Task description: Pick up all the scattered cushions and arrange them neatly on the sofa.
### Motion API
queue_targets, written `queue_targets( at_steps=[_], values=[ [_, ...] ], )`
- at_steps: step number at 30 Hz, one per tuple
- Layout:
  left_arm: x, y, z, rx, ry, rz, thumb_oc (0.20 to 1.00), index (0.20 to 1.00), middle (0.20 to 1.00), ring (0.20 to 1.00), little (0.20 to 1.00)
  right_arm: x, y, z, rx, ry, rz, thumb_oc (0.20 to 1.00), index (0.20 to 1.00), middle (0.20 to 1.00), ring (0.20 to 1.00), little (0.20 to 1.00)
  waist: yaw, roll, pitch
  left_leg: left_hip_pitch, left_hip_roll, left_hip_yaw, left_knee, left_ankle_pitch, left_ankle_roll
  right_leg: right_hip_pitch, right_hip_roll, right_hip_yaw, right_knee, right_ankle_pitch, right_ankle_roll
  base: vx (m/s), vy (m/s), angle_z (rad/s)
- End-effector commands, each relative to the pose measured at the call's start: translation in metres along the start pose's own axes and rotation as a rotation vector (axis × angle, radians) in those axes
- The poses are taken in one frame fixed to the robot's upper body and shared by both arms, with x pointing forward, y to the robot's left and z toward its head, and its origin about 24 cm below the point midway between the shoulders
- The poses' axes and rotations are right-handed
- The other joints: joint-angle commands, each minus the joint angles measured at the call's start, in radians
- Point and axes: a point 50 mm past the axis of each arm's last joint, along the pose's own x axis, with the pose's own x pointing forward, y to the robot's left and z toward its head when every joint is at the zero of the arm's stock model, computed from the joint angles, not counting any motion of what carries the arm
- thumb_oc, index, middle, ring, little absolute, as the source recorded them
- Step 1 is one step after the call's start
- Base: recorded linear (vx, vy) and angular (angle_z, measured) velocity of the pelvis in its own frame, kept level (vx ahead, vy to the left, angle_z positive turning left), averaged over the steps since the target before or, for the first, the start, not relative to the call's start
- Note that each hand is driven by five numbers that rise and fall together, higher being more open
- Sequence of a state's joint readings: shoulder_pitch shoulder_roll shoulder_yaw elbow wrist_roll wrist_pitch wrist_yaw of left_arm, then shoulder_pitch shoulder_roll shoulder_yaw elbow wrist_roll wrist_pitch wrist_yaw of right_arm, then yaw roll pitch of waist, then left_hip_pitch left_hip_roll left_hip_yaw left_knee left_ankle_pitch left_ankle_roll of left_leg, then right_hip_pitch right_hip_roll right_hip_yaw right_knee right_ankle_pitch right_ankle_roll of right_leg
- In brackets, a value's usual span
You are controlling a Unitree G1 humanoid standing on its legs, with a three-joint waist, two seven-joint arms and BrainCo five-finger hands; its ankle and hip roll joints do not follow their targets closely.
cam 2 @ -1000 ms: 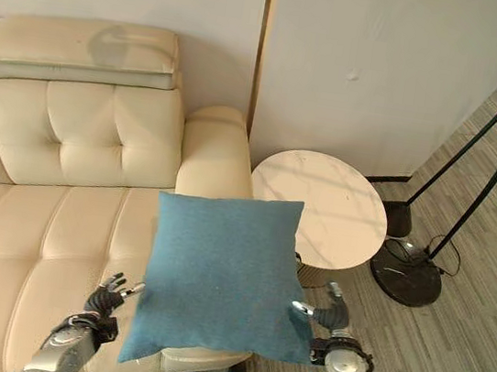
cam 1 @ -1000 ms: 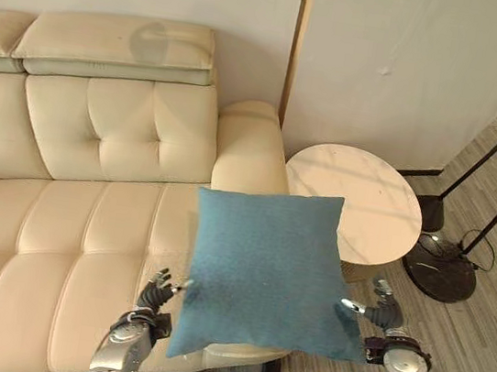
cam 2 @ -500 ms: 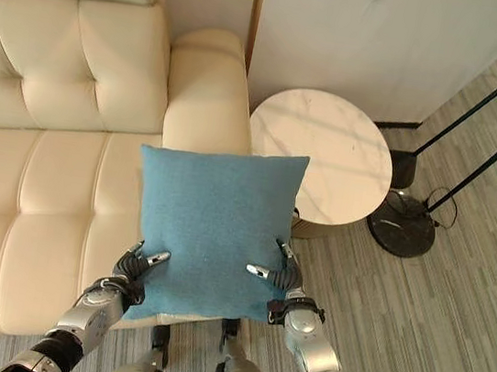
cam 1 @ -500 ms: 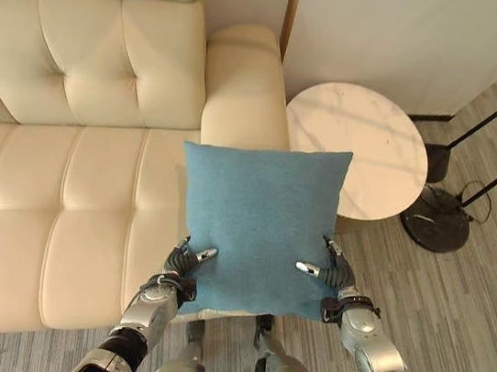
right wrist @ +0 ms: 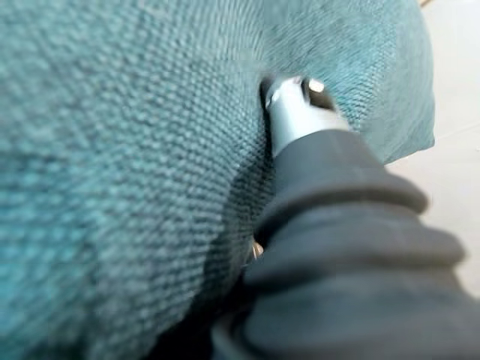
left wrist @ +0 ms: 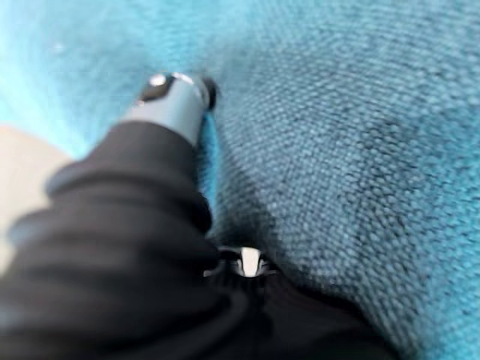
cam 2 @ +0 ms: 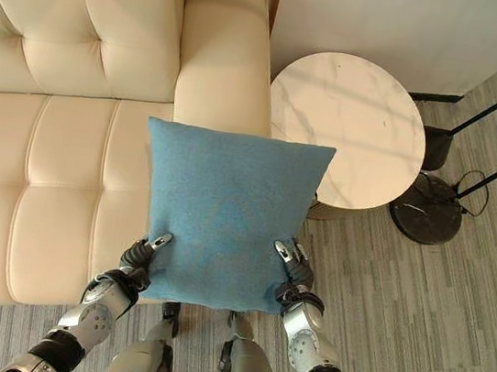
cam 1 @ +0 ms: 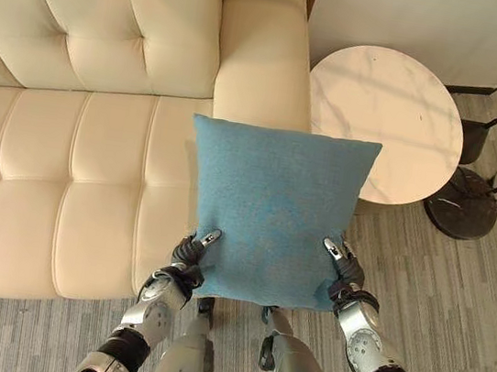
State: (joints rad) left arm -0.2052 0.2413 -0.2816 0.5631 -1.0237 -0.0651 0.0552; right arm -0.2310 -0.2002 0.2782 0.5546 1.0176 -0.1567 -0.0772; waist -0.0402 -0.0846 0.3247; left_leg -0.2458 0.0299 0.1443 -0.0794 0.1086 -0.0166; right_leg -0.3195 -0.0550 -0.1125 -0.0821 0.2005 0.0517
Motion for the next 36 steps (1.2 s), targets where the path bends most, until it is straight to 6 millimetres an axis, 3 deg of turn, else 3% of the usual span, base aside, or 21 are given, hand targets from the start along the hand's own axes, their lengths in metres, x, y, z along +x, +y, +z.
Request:
queue_targets(
  at_steps=[1,8,10,11,17,24,28,36],
  values=[
    [-0.001,-0.101,-0.055,-0.143,0.208,-0.398,0.200,0.200,0.200,0.200,0.200,-0.006,0.079,-0.048,0.093,0.182,0.321,0.200,0.200,0.200,0.200,0.200,0.024,0.016,0.044,0.003,0.006,-0.013,-0.008,-0.030,-0.025,0.045,-0.013,-0.014,0.070,-0.170,0.052,0.00,0.000,0.00],
    [-0.009,-0.112,-0.045,-0.102,0.161,-0.482,0.200,0.200,0.200,0.200,0.200,-0.010,0.091,-0.031,0.072,0.104,0.403,0.200,0.200,0.200,0.200,0.200,0.020,0.008,0.032,0.016,0.007,-0.014,-0.008,-0.036,-0.026,0.061,-0.010,-0.015,0.052,-0.164,0.054,0.00,0.000,0.00],
    [-0.014,-0.108,-0.023,0.043,0.044,-0.505,0.200,0.200,0.200,0.200,0.200,-0.016,0.088,-0.023,0.031,0.058,0.423,0.200,0.200,0.200,0.200,0.200,0.019,0.005,0.015,0.031,0.007,-0.012,-0.008,-0.043,-0.024,0.078,-0.012,-0.013,0.047,-0.165,0.054,0.00,0.000,0.00],
    [-0.014,-0.108,-0.023,0.043,0.044,-0.505,0.200,0.200,0.200,0.200,0.200,-0.016,0.088,-0.023,0.031,0.058,0.423,0.200,0.200,0.200,0.200,0.200,0.019,0.005,0.015,0.031,0.007,-0.012,-0.008,-0.043,-0.024,0.078,-0.012,-0.013,0.047,-0.165,0.054,0.00,0.000,0.00],
    [-0.032,-0.077,0.026,0.412,-0.178,-0.481,0.200,0.200,0.200,0.200,0.200,-0.035,0.064,0.004,-0.069,-0.061,0.422,0.200,0.200,0.200,0.200,0.200,0.016,0.008,-0.056,0.084,0.004,-0.005,-0.008,-0.071,-0.019,0.134,-0.012,-0.008,0.027,-0.172,0.059,0.05,0.025,0.01],
    [-0.044,-0.067,0.027,0.378,-0.175,-0.489,0.200,0.200,0.200,0.200,0.200,-0.048,0.059,0.009,-0.121,-0.068,0.460,0.200,0.200,0.200,0.200,0.200,0.011,0.009,-0.113,0.125,-0.001,-0.003,-0.008,-0.091,-0.015,0.181,-0.012,-0.005,0.009,-0.174,0.064,0.04,0.033,-0.02],
    [-0.055,-0.065,0.020,0.283,-0.141,-0.519,0.200,0.200,0.200,0.200,0.200,-0.060,0.063,0.010,-0.065,-0.061,0.522,0.200,0.200,0.200,0.200,0.200,0.008,0.013,-0.155,0.161,-0.007,-0.003,-0.008,-0.105,-0.009,0.217,-0.019,0.002,0.006,-0.179,0.072,0.03,0.063,-0.03],
    [-0.069,-0.065,0.027,0.267,-0.187,-0.545,0.200,0.200,0.200,0.200,0.200,-0.078,0.065,0.018,-0.007,-0.103,0.579,0.200,0.200,0.200,0.200,0.200,0.000,0.030,-0.170,0.195,-0.025,0.012,-0.008,-0.122,0.007,0.215,-0.040,0.006,0.090,-0.191,0.091,-0.02,0.079,-0.01]
  ],
)
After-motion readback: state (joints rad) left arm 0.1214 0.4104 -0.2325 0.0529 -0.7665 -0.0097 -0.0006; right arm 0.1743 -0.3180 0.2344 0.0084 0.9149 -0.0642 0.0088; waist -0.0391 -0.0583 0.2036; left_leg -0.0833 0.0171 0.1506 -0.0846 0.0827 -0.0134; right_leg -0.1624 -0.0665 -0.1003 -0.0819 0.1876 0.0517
